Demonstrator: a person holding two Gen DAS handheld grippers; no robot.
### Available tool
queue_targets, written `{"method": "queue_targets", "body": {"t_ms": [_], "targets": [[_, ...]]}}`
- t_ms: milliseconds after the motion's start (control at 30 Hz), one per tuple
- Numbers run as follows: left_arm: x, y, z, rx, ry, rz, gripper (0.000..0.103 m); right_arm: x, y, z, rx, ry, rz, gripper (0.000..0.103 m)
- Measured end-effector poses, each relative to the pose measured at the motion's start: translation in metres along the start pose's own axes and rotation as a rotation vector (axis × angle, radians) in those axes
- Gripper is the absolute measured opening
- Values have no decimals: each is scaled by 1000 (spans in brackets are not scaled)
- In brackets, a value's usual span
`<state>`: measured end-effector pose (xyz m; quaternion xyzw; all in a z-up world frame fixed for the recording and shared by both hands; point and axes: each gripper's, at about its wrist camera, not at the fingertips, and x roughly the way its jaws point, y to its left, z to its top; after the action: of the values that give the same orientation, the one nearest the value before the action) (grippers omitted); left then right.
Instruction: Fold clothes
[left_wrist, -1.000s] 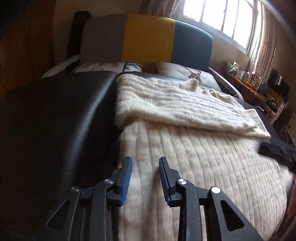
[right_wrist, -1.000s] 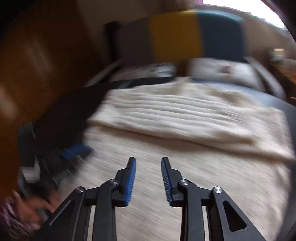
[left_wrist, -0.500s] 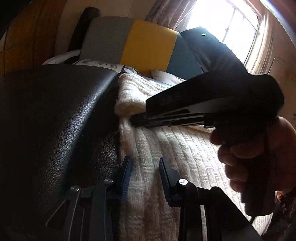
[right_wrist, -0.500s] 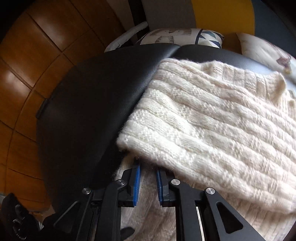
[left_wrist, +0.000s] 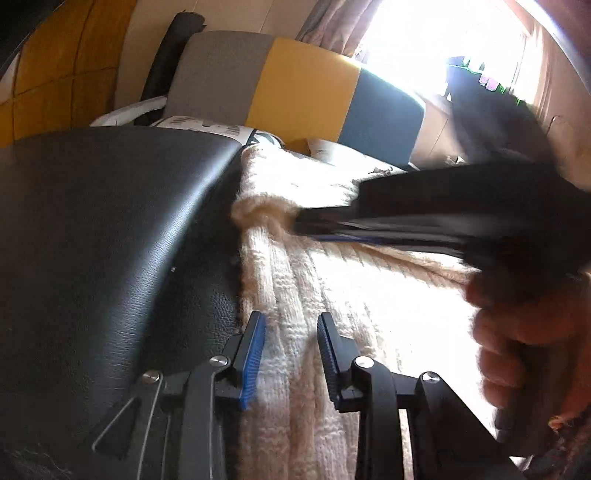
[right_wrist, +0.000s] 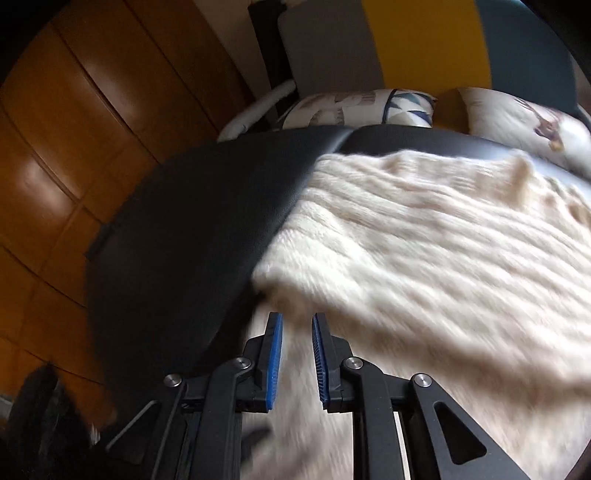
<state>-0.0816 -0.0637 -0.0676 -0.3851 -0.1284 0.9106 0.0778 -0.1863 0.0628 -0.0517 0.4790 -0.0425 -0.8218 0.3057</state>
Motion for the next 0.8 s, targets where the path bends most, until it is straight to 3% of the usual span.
{"method": "queue_targets", "body": {"t_ms": [100,200,367,533,633,667,733,800], "targets": [[-7,-2,5,9,4,36,29,-41,-18,-27,9,-30,-21,22],[-7,-1,13,-28,17,40,29,-77,-45,-58,31,-68,-105,25],[14,-4,21,-75,71,91,29,-128,-127,-95,225,-160,-258,25],[20,-18,14,35,35,173,30,-161,-210,-117,383,-219,-401,25],[18,-20,10,43,31,180,30,-171,-252,-126,485,-232,-415,25],[20,-21,10,53,30,188,31,-171,-265,-130,516,-224,-420,23],[23,-22,10,73,28,203,31,-170,-281,-138,553,-248,-414,4],[26,-28,11,97,30,223,31,-173,-287,-142,588,-268,-380,0]]}}
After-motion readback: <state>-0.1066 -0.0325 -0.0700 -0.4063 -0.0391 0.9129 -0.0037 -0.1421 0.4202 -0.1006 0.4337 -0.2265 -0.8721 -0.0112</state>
